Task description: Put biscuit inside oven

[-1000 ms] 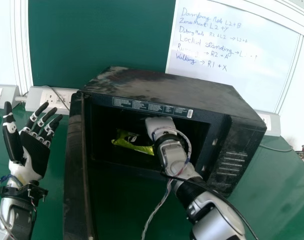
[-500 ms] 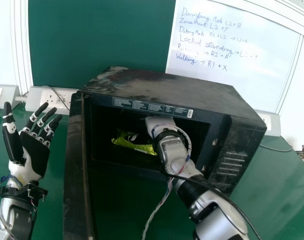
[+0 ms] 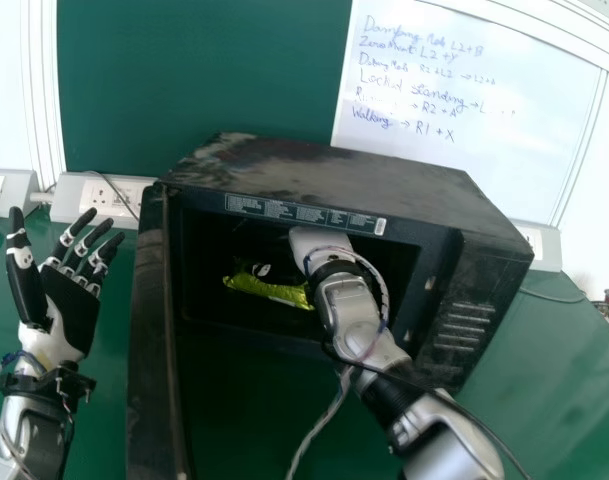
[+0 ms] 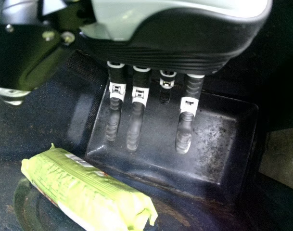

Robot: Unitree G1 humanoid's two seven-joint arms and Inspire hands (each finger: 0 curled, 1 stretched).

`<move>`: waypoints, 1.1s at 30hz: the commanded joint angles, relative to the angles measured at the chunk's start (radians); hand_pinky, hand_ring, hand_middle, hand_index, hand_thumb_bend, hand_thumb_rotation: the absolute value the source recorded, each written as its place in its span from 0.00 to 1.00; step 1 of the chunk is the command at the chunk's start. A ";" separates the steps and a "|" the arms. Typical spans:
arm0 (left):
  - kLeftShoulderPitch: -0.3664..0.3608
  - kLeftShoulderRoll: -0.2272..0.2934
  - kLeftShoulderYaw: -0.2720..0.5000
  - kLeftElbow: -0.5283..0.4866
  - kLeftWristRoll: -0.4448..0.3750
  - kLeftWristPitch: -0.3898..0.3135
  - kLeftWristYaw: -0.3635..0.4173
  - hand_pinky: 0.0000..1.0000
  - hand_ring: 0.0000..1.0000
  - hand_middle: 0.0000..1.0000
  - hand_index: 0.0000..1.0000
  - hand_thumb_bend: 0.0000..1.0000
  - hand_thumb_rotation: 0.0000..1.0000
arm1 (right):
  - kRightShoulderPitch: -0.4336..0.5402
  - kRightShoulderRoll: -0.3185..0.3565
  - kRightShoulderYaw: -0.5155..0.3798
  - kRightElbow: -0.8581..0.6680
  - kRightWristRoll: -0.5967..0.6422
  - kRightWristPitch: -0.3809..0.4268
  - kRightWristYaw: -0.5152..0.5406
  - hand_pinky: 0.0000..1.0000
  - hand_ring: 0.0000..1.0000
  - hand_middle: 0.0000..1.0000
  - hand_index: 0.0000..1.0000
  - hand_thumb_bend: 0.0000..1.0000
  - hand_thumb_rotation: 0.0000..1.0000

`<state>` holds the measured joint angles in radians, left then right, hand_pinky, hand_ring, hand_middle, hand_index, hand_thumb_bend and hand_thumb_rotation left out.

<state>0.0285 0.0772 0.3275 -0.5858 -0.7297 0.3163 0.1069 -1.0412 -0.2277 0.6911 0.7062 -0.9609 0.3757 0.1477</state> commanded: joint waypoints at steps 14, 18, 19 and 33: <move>-0.018 0.011 0.010 0.010 -0.017 -0.002 -0.016 0.71 0.69 0.69 0.72 0.88 0.35 | 0.210 -0.046 -0.030 -0.330 -0.065 0.093 0.054 0.44 0.51 0.58 0.64 0.78 0.14; -0.018 0.014 0.005 0.007 -0.005 -0.004 -0.015 0.73 0.71 0.71 0.73 0.85 0.37 | 0.247 -0.055 -0.031 -0.402 -0.097 0.105 0.079 0.45 0.52 0.58 0.66 0.79 0.16; -0.017 0.014 0.006 0.008 -0.007 -0.005 -0.017 0.73 0.71 0.71 0.73 0.85 0.37 | 0.257 -0.060 -0.033 -0.420 -0.101 0.099 0.079 0.45 0.53 0.59 0.66 0.79 0.17; -0.016 0.006 0.003 0.015 -0.002 -0.013 -0.017 0.73 0.71 0.71 0.72 0.85 0.36 | 0.385 -0.108 -0.087 -0.659 -0.187 0.101 0.162 0.47 0.54 0.60 0.60 0.77 0.03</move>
<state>0.0210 0.0845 0.3317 -0.5752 -0.7335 0.3095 0.0930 -0.6701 -0.3239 0.6202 0.0659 -1.1371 0.4778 0.3037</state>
